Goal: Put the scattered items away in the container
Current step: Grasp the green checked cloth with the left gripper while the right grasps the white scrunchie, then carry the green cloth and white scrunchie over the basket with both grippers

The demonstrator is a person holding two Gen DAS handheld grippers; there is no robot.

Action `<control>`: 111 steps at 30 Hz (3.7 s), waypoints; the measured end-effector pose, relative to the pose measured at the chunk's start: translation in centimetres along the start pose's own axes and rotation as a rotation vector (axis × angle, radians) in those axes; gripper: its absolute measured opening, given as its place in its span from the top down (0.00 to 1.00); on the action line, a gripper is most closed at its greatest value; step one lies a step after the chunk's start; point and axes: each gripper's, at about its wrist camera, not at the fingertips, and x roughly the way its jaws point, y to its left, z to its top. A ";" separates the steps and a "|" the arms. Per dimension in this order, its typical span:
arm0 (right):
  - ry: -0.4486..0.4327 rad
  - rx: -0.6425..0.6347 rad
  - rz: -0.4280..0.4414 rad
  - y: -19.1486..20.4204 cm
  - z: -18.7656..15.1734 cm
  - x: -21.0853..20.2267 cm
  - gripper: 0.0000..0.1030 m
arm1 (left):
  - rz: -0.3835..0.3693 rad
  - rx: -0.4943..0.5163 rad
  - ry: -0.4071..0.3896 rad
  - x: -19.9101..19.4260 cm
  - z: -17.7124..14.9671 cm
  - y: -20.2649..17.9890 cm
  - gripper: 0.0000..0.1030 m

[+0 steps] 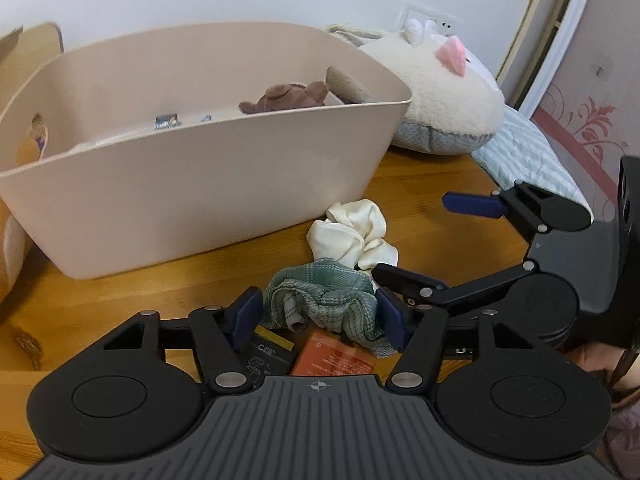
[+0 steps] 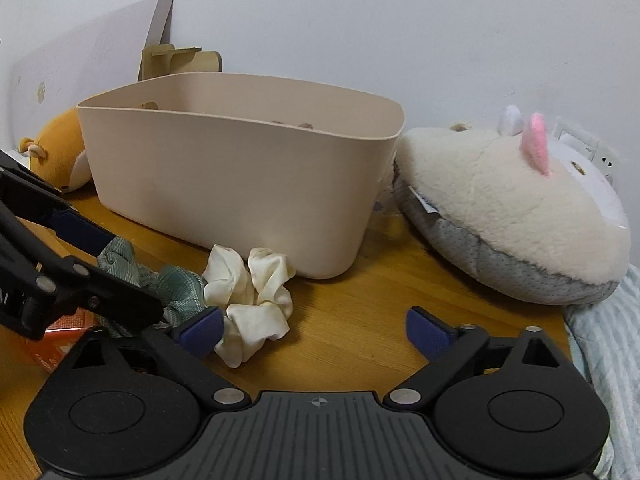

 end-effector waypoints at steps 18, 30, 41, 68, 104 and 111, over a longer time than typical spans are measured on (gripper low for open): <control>0.017 0.080 0.027 -0.4 -0.3 1.0 0.50 | -0.027 -0.083 0.009 0.7 0.1 1.5 0.80; 0.010 0.093 0.066 -0.5 -0.2 0.9 0.89 | -0.027 -0.102 0.004 0.4 -0.1 2.0 0.82; 0.006 0.051 0.067 -0.1 -0.3 0.7 0.97 | -0.034 -0.104 -0.001 0.4 -0.1 2.1 0.82; -0.127 0.007 0.039 0.3 1.2 -6.1 0.98 | -0.076 -0.078 -0.098 -4.4 0.0 0.9 0.88; -0.318 -0.024 -0.039 -1.0 12.4 -7.5 0.98 | 0.156 -0.101 -0.365 -12.8 9.6 9.8 0.88; -0.260 -0.030 -0.051 -1.5 12.8 -3.5 0.98 | 0.194 -0.118 -0.323 -8.7 10.7 11.5 0.88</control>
